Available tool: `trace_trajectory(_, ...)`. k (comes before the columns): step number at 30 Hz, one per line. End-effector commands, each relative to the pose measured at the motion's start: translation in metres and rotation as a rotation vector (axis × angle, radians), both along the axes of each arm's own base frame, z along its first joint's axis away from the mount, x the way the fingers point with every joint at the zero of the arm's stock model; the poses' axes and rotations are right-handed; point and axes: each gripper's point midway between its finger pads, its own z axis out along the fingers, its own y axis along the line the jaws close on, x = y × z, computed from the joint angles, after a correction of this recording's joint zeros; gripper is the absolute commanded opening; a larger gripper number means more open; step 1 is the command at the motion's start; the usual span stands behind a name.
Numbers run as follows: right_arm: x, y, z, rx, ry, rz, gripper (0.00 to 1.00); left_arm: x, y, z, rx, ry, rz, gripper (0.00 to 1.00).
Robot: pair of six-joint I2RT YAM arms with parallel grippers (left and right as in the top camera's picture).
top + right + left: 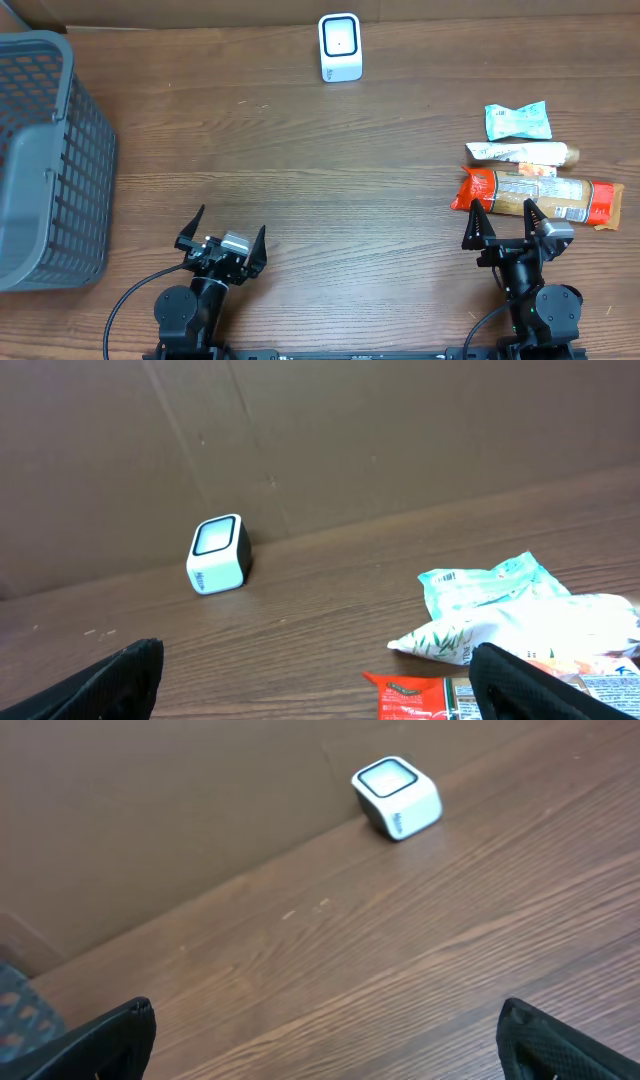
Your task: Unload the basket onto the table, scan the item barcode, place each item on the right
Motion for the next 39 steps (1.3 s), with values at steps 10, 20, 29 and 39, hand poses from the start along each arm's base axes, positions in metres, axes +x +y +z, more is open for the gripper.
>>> trace_trajectory(10,0.0,0.0,-0.002,0.0,-0.002,-0.002,1.0,0.008,0.028,0.003,0.041,-0.083,0.157,1.0)
trace_trajectory(20,0.0,0.0,-0.002,0.0,-0.002,-0.002,1.0,0.009,0.028,0.003,0.006,-0.081,0.162,0.99)
trace_trajectory(29,0.0,0.0,-0.002,0.0,-0.002,-0.002,1.0,0.009,0.028,0.003,0.006,-0.081,0.162,0.99)
trace_trajectory(39,0.0,0.0,-0.002,0.0,-0.002,-0.002,1.0,0.009,0.028,0.003,0.006,-0.081,0.162,0.99)
